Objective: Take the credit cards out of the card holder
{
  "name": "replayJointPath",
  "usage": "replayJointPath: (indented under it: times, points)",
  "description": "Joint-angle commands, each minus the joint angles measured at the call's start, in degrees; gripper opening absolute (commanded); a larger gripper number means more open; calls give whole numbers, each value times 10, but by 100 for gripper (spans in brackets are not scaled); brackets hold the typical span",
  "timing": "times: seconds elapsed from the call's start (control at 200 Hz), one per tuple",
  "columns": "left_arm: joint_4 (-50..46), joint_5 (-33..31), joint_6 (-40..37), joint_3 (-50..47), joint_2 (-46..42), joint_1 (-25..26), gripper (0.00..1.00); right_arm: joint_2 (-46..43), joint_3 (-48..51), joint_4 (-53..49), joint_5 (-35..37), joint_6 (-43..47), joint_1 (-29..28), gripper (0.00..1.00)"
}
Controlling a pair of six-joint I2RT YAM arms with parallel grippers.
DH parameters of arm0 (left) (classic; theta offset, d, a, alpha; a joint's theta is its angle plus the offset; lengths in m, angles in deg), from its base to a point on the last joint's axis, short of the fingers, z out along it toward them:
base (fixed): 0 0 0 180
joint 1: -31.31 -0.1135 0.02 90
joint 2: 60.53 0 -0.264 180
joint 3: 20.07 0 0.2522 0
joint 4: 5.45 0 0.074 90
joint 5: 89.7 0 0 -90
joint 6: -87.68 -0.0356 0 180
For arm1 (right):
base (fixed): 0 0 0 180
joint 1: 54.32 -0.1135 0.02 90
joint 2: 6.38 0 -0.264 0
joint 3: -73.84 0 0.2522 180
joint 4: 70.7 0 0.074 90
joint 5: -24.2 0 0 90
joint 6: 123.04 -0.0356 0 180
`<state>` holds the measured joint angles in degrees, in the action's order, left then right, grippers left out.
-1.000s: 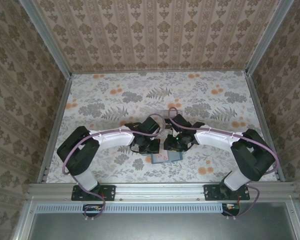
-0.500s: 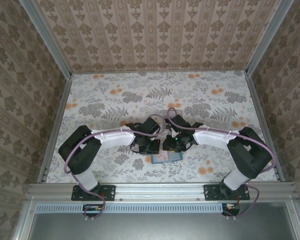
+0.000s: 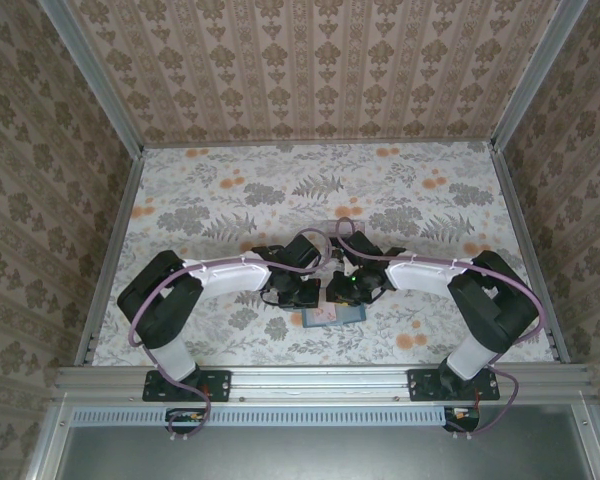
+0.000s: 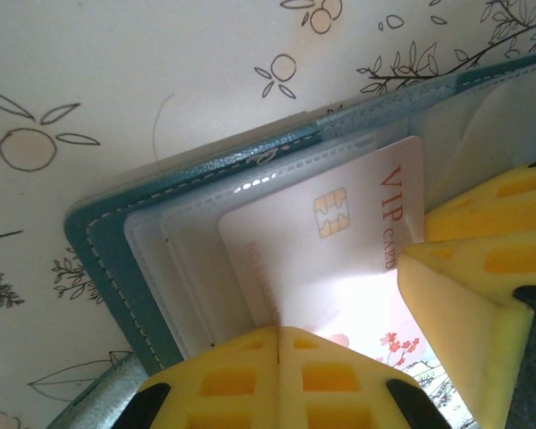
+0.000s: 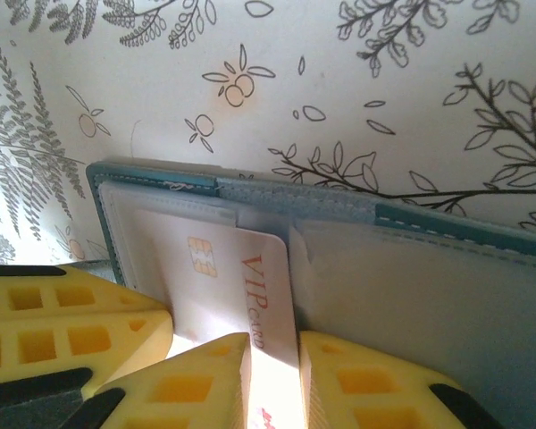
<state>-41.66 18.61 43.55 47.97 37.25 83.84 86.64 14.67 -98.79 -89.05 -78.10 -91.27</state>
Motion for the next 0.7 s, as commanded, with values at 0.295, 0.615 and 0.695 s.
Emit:
replayJointPath:
  times: [0.295,0.615,0.695]
  points:
    - [-31,-8,-16,3,25,6,0,-40,19,45,-52,-23,6,17]
    - [-34,-9,-16,6,26,6,0,-19,26,79,-78,-31,7,16]
    - [-35,-9,-17,6,26,6,0,-20,28,82,-78,-31,7,14]
